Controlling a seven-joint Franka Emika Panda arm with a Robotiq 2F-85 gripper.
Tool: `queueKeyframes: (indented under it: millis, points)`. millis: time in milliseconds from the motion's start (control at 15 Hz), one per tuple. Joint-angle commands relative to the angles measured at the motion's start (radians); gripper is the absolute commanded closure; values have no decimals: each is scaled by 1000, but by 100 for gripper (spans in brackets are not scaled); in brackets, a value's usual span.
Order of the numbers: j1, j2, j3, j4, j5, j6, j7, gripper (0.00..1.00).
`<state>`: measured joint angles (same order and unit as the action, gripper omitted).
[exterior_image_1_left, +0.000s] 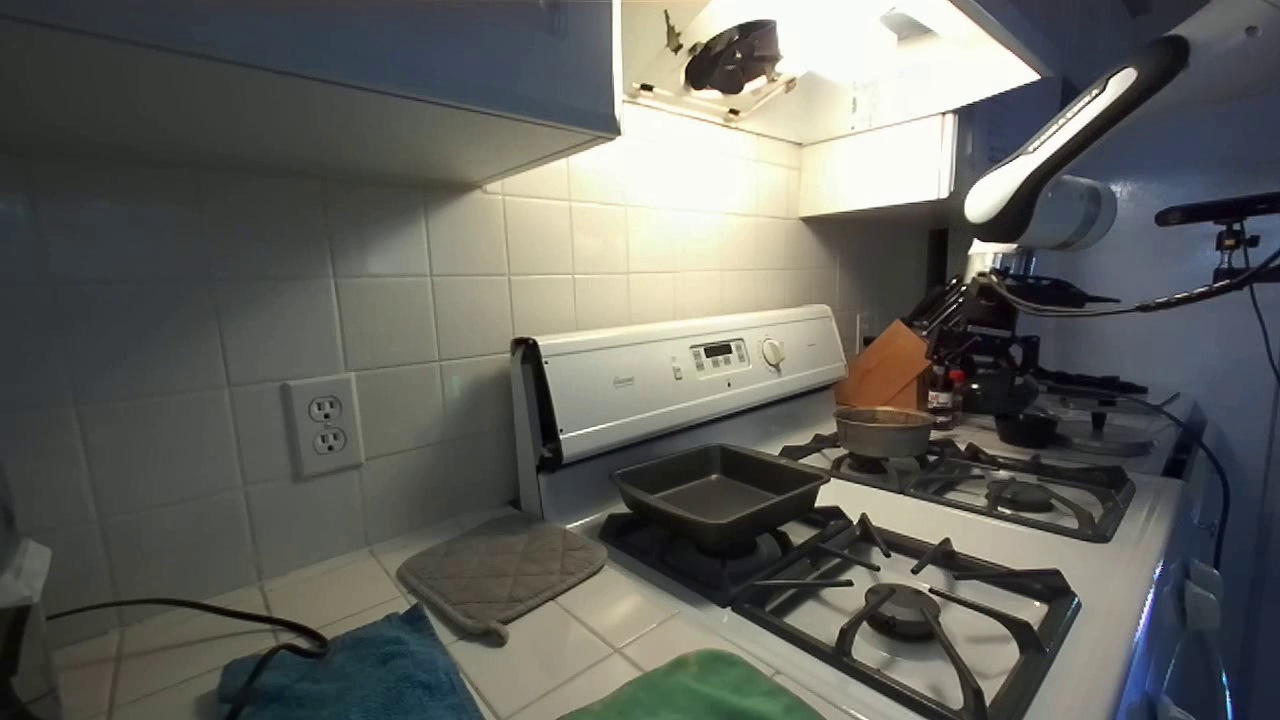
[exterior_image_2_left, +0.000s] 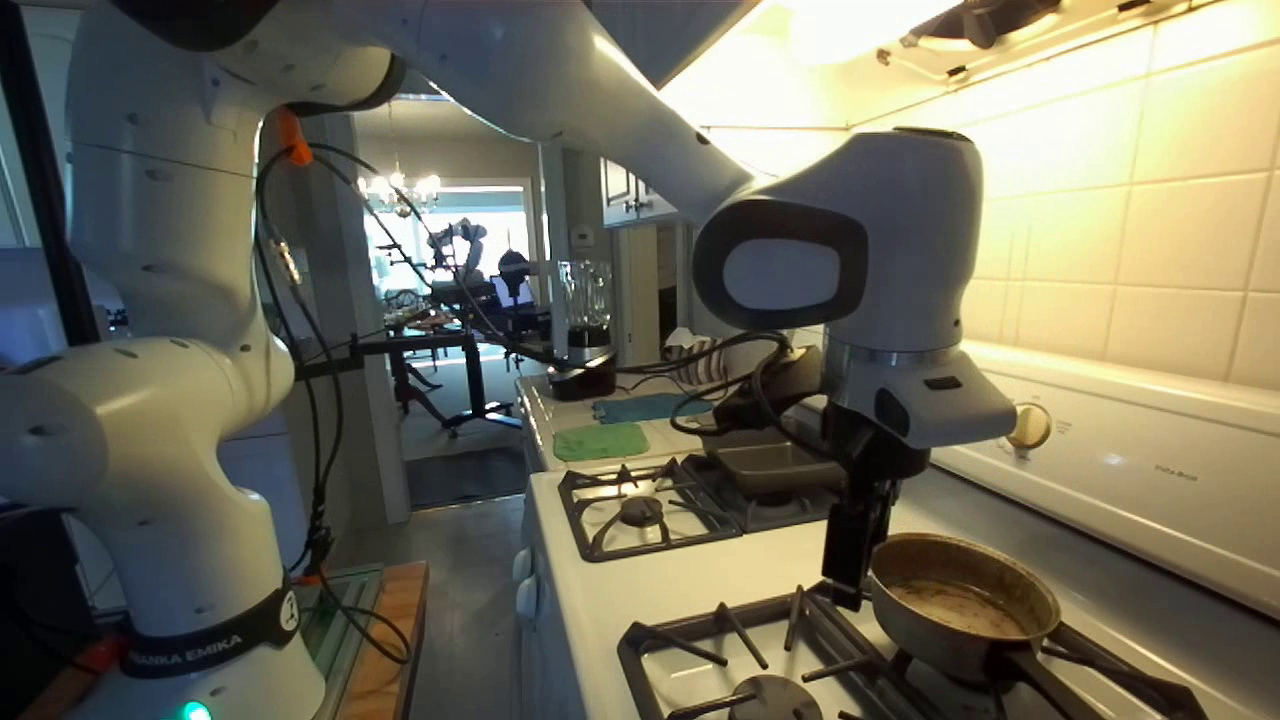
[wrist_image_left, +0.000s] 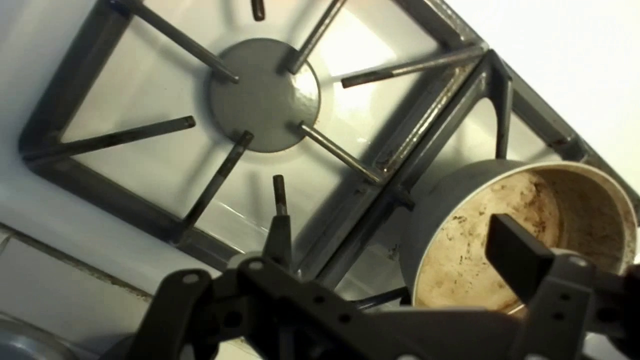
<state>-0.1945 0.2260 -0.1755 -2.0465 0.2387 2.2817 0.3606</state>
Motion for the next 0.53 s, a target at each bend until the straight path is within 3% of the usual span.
queueKeyframes:
  millis: [0, 467]
  points:
    - [8, -130, -10, -161, -87, 57, -145, 0]
    - [2, -283, -6, -332, -204, 189, -406, 0]
